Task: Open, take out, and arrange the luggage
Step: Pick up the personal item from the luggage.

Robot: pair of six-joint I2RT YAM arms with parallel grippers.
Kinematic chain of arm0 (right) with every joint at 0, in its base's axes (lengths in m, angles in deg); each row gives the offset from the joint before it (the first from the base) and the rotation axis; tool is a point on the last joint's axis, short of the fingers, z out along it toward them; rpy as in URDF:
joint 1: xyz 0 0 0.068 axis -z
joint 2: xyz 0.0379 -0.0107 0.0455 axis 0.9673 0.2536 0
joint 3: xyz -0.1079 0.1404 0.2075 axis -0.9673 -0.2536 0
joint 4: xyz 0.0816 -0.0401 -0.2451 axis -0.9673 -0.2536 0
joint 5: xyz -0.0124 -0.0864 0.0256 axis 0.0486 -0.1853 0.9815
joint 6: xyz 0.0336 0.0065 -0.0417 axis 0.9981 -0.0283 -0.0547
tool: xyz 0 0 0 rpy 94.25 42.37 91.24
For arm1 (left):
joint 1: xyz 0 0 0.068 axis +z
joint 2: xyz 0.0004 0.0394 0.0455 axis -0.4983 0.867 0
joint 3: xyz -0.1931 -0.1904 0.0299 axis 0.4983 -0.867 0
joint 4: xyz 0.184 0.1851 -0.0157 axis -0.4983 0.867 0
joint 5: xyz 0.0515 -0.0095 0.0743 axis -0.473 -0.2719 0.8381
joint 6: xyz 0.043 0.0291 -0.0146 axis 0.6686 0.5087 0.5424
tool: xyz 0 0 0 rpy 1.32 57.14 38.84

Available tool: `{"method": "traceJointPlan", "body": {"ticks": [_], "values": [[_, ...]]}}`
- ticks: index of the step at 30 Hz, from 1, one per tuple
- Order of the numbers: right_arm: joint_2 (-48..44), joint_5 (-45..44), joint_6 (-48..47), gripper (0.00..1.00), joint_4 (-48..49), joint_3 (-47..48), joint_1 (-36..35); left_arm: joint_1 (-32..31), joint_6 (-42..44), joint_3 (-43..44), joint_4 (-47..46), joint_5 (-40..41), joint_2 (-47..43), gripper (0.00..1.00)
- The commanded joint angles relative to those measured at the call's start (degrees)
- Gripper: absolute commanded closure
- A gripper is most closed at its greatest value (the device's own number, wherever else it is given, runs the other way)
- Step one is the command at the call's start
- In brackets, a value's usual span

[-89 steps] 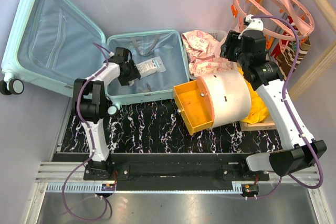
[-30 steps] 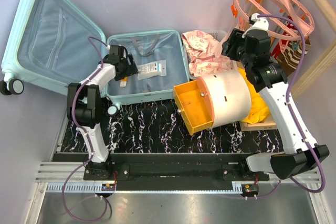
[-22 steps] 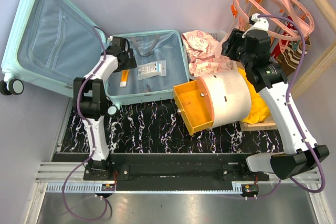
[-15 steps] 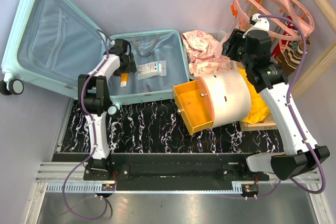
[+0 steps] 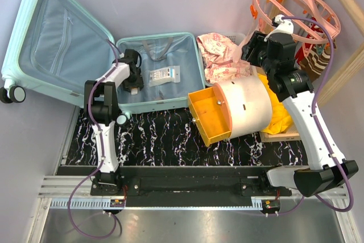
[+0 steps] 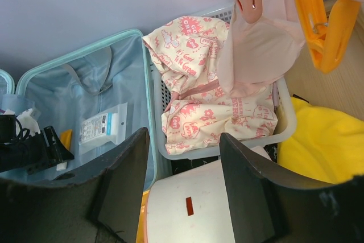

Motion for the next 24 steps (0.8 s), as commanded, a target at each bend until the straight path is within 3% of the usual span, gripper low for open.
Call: {"method": "traceJointPlan", "body": {"ticks": [1, 5, 8, 10, 16, 24], "values": [[-0.32, -0.59, 0.18, 0.38, -0.19, 1.08, -0.10, 0.64, 1.32, -1.39, 0.25, -2.11, 0.60, 0.50], [-0.41, -0.50, -0.17, 0.38, -0.10, 1.34, -0.10, 0.99, 3.69, 0.71, -0.37, -3.52, 1.82, 0.65], [-0.23, -0.23, -0.26, 0.38, -0.19, 1.25, -0.10, 1.26, 5.62, 2.65, -0.37, -6.15, 2.88, 0.90], [-0.23, 0.03, 0.00, 0.38, -0.28, 1.25, -0.10, 1.08, 6.15, 2.74, -1.24, -8.96, 1.83, 0.98], [0.73, 1.79, -3.94, 0.43, -1.24, 3.89, -0.98, -1.99, 3.79, -2.79, -8.36, -12.22, -6.33, 1.00], [5.47, 0.38, -12.47, 0.41, -3.79, 10.04, -8.09, -2.61, -8.07, -14.38, -20.74, -16.44, -21.27, 1.00]]}}
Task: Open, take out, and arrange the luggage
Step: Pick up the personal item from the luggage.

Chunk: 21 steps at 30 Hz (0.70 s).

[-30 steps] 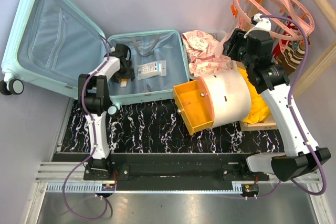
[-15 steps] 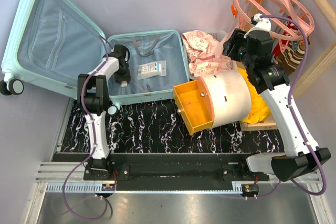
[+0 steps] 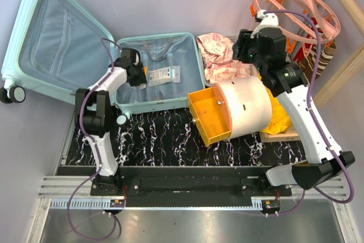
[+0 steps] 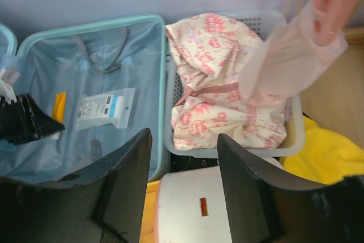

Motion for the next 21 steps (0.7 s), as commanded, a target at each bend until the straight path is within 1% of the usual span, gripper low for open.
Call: {"method": "traceJointPlan", "body": {"ticks": [1, 4, 7, 13, 14, 16, 17, 21], "values": [[2.79, 0.21, -5.57, 0.41, -0.82, 4.53, -5.53, -0.95, -6.86, -3.93, -10.29, -5.23, -10.62, 1.00], [4.46, 2.57, -3.99, 0.41, -0.82, 6.03, -6.86, -1.39, -9.14, -7.26, -12.04, -6.02, -14.84, 1.00], [6.83, 6.61, -1.44, 0.41, -0.47, 7.87, -7.66, -2.26, -12.91, -10.86, -15.38, -9.44, -19.32, 1.00], [14.29, 15.84, 4.44, 0.40, -1.43, 15.60, -8.63, -6.48, -24.68, -15.62, -22.76, -16.65, -27.31, 1.00], [15.35, 17.16, 6.10, 0.40, -2.40, 17.70, -8.63, -7.53, -29.05, -17.36, -25.12, -18.22, -28.29, 1.00], [18.42, 19.98, 7.52, 0.40, -3.98, 20.00, -8.98, -9.20, -33.47, -19.48, -28.90, -19.72, -30.57, 1.00], [19.40, 20.77, 8.74, 0.40, -6.34, 22.18, -9.15, -9.91, -36.62, -20.88, -32.23, -20.86, -31.02, 1.00], [23.79, 23.76, 10.69, 0.42, -11.71, 26.33, -10.38, -13.60, -37.71, -20.72, -32.71, -21.84, -32.34, 1.00]]}}
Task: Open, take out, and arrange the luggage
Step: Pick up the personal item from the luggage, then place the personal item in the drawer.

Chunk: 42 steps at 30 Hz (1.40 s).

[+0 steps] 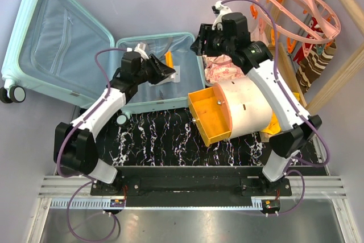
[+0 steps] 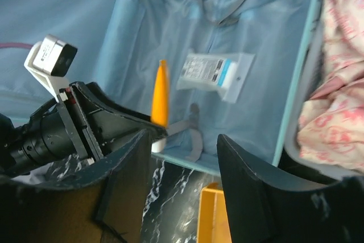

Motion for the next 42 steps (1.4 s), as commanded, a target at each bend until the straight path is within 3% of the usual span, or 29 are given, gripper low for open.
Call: {"method": "traceJointPlan", "body": {"ticks": [1, 11, 21, 23, 27, 30, 31, 32, 36, 39, 42], "values": [[3.38, 6.10, 4.15, 0.42, -6.32, 4.85, -2.14, -4.42, -6.19, -0.26, -8.29, -3.79, -3.60, 1.00], [2.07, 5.93, 5.30, 0.45, -7.12, -0.41, -2.76, -11.02, -7.77, -0.09, -8.38, -3.26, -3.25, 1.00], [0.40, -4.62, 1.44, 0.48, -9.31, -3.33, -2.76, -13.93, -5.75, 3.95, -7.06, -1.76, -1.67, 1.00], [1.28, -4.27, 1.43, 0.51, -9.31, -2.54, -2.76, -13.93, -5.49, 4.74, -6.97, -2.20, -1.05, 1.00], [2.16, -4.35, 0.64, 0.79, -9.31, -0.78, -2.76, -13.93, -5.05, 5.71, -6.53, -3.25, 0.00, 1.00], [2.51, -4.97, -0.41, 0.86, -9.49, 0.71, -2.76, -14.10, -4.00, 6.50, -6.53, -3.52, 0.27, 1.00], [2.69, -4.88, -0.68, 0.90, -9.49, 0.98, -2.76, -14.19, -3.39, 6.76, -6.27, -3.43, 0.27, 0.95], [2.86, -4.97, -0.85, 0.91, -9.40, 1.24, -2.67, -14.28, -2.51, 7.38, -5.57, -3.00, 0.18, 0.77], [3.13, -6.63, -1.56, 0.94, -10.71, 4.74, -2.15, -14.89, 3.11, 10.36, -0.48, 0.42, -1.05, 0.26], [2.78, -6.73, -2.17, 0.91, -12.47, 8.87, -0.22, -14.81, 9.24, 10.90, 5.21, 6.63, -4.54, 0.09], [3.21, -5.59, -5.15, 0.89, -16.15, 13.18, 1.46, -14.81, 15.31, 9.76, 10.16, 19.35, -10.68, 0.02]]}}
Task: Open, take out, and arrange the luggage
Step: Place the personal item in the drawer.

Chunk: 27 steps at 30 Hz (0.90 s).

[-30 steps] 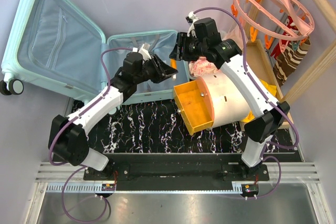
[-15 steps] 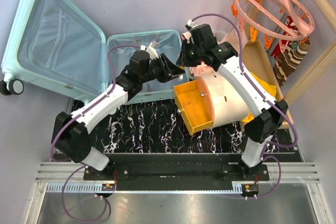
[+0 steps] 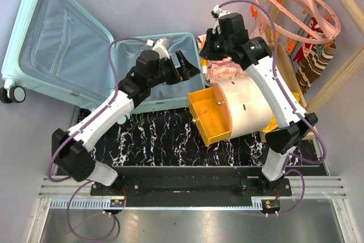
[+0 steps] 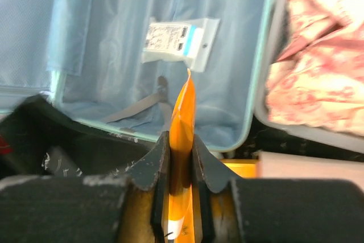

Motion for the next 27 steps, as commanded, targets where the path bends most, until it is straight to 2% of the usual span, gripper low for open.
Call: {"method": "traceJointPlan", "body": {"ticks": [1, 3, 6, 11, 14, 17, 20, 24, 27], "values": [[-0.65, -1.06, -5.18, 0.89, -4.62, 8.02, 2.31, -0.05, 12.21, 0.34, 8.17, 21.04, -10.82, 0.01], [-0.39, 1.39, -6.59, 0.89, -8.21, 8.03, 2.31, 0.12, 14.85, -1.07, 8.80, 29.03, -14.77, 0.01], [-1.96, 4.64, -6.94, 0.90, -10.61, 3.13, 2.31, 0.47, 16.26, -3.53, 8.71, 34.86, -17.16, 0.01], [-8.29, 7.37, -5.81, 0.90, -10.35, -5.94, 1.78, 3.72, 9.95, -8.62, 8.19, 34.97, -19.01, 0.01], [-10.75, 9.13, -4.31, 0.90, -11.49, -11.82, 0.65, 3.99, 9.15, -10.65, 5.82, 35.49, -20.32, 0.01], [-12.25, 10.54, -3.52, 0.90, -12.28, -15.52, -1.03, 4.08, 7.74, -11.01, 6.77, 41.71, -20.77, 0.01], [-12.60, 10.37, -3.43, 0.90, -12.89, -16.32, -2.70, 4.16, 7.56, -10.92, 8.09, 44.46, -21.29, 0.01], [-11.20, 7.83, -3.43, 0.90, -14.30, -15.53, -4.02, 5.39, 8.09, -12.41, 4.85, 40.35, -21.47, 0.01], [-8.66, 3.97, -2.64, 0.89, -17.72, -12.73, -5.33, 8.46, 2.83, -12.94, 5.46, 34.55, -19.81, 0.01]]}}
